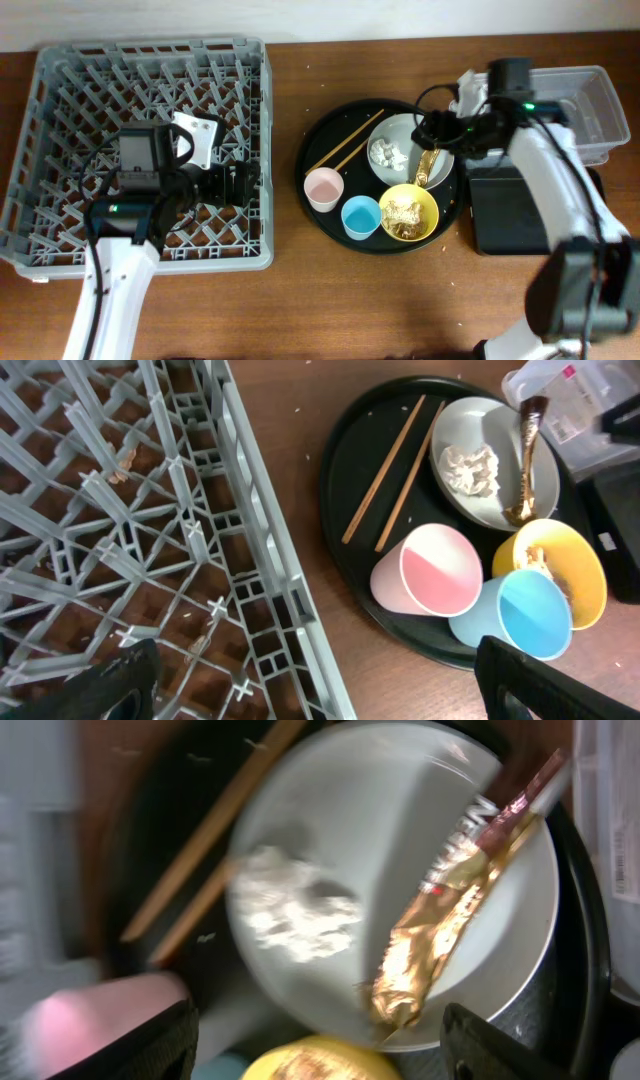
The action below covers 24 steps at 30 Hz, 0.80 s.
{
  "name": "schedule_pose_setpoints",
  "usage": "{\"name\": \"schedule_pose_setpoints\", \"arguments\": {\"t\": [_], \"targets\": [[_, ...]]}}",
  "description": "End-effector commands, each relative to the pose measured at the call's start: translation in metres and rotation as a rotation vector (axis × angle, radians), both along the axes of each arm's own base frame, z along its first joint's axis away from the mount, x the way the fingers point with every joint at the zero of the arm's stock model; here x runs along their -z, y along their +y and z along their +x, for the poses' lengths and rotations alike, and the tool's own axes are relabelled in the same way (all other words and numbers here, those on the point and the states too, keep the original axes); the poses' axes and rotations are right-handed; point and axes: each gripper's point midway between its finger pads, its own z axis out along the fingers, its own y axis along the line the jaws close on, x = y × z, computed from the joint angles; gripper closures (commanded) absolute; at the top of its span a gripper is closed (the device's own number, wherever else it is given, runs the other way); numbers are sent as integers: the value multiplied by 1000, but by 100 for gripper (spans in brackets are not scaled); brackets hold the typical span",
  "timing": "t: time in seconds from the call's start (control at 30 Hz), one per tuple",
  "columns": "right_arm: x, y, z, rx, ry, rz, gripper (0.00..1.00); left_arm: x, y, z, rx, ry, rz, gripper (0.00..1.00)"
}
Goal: Sort waste into correct bins and load items into the dishwasher rack
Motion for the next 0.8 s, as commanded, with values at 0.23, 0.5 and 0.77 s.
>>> {"name": "schedule_pose_setpoints", "arguments": {"t": [0.23,0.5,0.77], "targets": [[100,-9,29,265,127,-265,89,26,-2,10,3,87,-11,1],[-56,-29,39,236,-139,-259,96,26,-2,10,3,87,-11,1],[40,-29,22,214,72,-343,30,26,-2,10,3,87,-11,1]]}}
